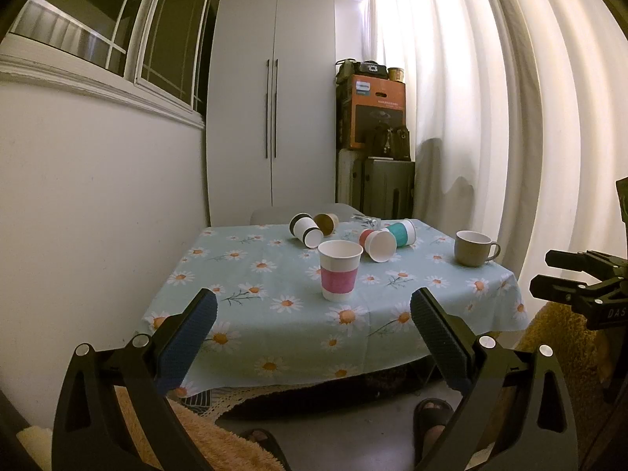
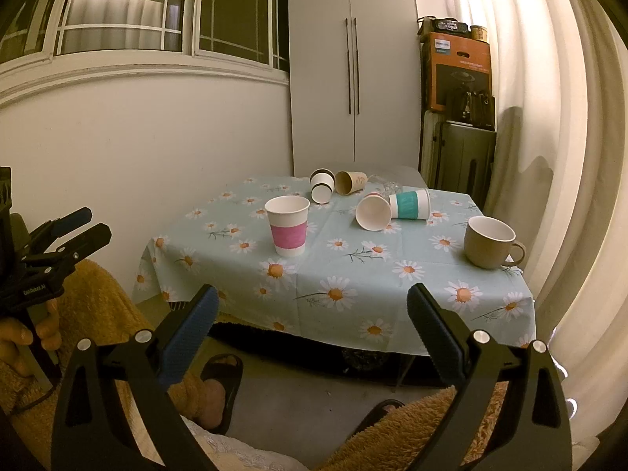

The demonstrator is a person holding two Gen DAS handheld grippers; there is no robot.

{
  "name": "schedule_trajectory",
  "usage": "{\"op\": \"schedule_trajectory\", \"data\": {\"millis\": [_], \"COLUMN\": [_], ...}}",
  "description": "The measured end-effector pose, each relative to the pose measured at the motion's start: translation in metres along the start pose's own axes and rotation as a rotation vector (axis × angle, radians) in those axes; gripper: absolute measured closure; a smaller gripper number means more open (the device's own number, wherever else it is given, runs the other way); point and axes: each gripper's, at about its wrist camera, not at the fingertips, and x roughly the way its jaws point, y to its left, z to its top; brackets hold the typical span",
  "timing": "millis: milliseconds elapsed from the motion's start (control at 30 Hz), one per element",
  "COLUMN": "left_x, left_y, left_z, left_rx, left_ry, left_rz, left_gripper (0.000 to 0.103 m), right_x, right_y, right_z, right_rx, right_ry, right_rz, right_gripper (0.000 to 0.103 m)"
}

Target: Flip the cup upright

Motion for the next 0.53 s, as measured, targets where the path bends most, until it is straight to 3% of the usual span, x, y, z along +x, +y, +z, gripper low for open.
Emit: {"op": "schedule_trajectory", "data": {"millis": [533], "left_x": [-0.0009], "left_y": [-0.0004], "left_z": [-0.001], "left_rx": [0.002], "left_ry": [0.0], "left_rz": [0.003], "left_gripper": [0.007], "right_x": [-0.0003], "right_y": [-0.0004], "right_z": [-0.0007], "right_rx": [0.0], "right_ry": [0.0], "right_rz": [0.002], "right_gripper": [0.007]}}
